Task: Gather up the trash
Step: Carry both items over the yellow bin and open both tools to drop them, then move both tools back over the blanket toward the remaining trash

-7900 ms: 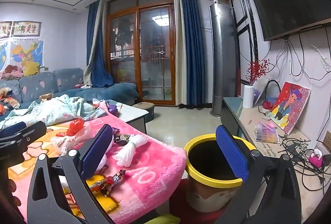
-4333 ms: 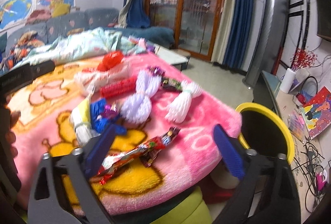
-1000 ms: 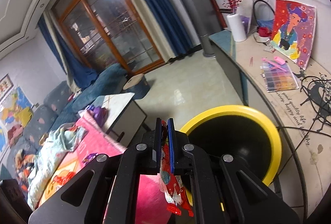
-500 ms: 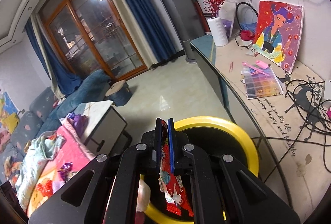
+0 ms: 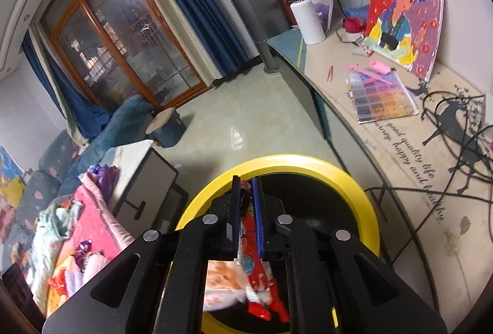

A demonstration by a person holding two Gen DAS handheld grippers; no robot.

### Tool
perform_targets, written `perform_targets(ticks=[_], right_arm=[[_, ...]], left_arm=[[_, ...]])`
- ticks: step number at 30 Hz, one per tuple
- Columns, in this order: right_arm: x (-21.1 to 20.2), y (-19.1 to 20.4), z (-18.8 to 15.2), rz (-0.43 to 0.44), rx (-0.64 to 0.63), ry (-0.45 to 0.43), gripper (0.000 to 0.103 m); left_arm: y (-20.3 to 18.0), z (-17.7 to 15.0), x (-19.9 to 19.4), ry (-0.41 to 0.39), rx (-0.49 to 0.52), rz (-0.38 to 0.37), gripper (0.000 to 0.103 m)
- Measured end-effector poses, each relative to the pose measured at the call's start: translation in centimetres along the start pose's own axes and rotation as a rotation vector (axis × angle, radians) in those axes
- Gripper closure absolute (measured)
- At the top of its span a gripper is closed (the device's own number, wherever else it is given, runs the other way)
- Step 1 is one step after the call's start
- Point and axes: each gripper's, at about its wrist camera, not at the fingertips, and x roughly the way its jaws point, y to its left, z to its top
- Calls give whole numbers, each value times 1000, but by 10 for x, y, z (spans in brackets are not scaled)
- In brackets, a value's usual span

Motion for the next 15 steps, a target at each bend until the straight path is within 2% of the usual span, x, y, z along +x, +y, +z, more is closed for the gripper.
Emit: perform_targets(ticks=[1,2,3,4,5,7,10,15], right_arm=[[0,-1,1,-2,0,0,89],[0,-1,0,-5,-2,-2,86],[0,-1,1,-3,-1,-1,78],[0,-1,0,-1,1,0,70],[0,-1,-1,-2,5,-1,67],[0,1,-2,-8,1,5,66],[-1,5,-5,-20,-15,9,66],[-11,20,-10,-26,-63,-8,58]], left_arm=[[0,1,-1,-5,-5,-5,53],[1,1,-2,-11,-12,-10,45],[3,1,-4,-18,-22,-14,39],[4,1,-6,-26,-33,-14,28],[7,1,-8,-33,-43,-16,24],[8,2,-11,-41,-63,-24,23],[15,2,-20,-68,-102,-31,11],[30,3,-39,-122,-150,-14,11]])
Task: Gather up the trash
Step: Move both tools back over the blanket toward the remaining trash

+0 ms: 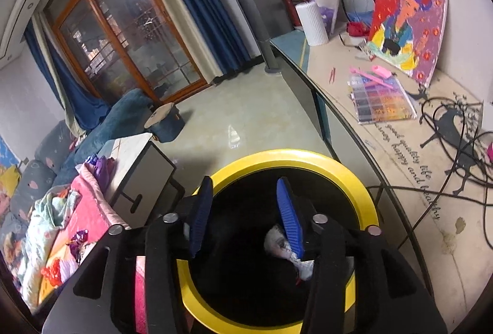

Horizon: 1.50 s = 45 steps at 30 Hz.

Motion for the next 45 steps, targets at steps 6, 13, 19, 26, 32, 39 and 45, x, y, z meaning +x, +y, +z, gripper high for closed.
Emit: perform_targets(ticks=[6,13,19,26,32,39,45], right_arm=[[-19,30,-9,44,-74,-26,52],[-36,72,-23,128,-152,-7,48],[-47,103,-39,177,-209,9,45],[-59,138,-61,242,-292,40,44],[-68,165,-79,292,-367,71,43],[-76,187,-96,331,-430,93,41],[-81,204,-111,360,-477,113,40]], left_arm=[[19,2,-26,-66,-37,35,11],[46,-1,-54,-127,-88,86,11],[65,-2,-75,-172,-113,132,11],[85,-5,-97,-217,-133,188,11],[98,-7,-112,-248,-153,221,11],[117,-11,-125,-263,-191,260,11],[136,-15,-136,-276,-232,294,11]])
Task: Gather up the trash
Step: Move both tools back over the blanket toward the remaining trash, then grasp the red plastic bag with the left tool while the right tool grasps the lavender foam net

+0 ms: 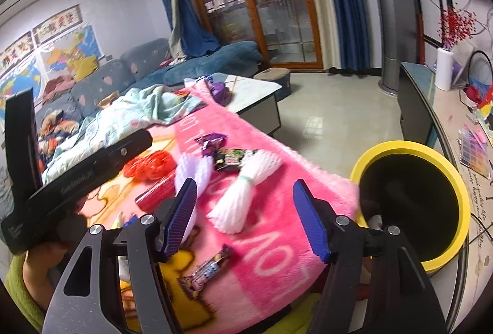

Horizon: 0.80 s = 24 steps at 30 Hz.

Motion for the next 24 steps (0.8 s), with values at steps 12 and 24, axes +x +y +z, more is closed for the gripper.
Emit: perform_targets(ticks=[12,24], right_arm=[[17,38,-8,58,-44,63,40],[54,72,-15,84,-87,155,40]], left_arm=[[59,14,-10,-29,-122,83,11],[129,15,2,2,-232,166,11]])
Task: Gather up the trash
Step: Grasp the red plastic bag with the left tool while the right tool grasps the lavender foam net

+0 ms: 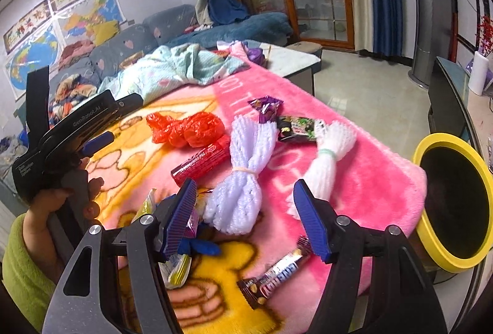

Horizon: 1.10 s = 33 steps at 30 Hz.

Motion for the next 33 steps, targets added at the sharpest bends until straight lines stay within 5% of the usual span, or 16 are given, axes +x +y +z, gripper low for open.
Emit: perform_targets(ticks=[10,18,27,29,33], right_arm=[[41,-7,9,15,71,97,43],[63,-10,2,55,105,178,52],[67,-15,-8,113,132,223,73],[62,-16,-7,112,127,208,74],[54,-17,-1,113,118,178,75]], left_arm=[[39,6,41,87,-89,-22,11],[32,0,72,180,-120,-118,25],[37,-8,86,222,-132,-141,52],[38,-8,86,226,-139,-164,67],[34,-12,81,226,-114,-204,81]])
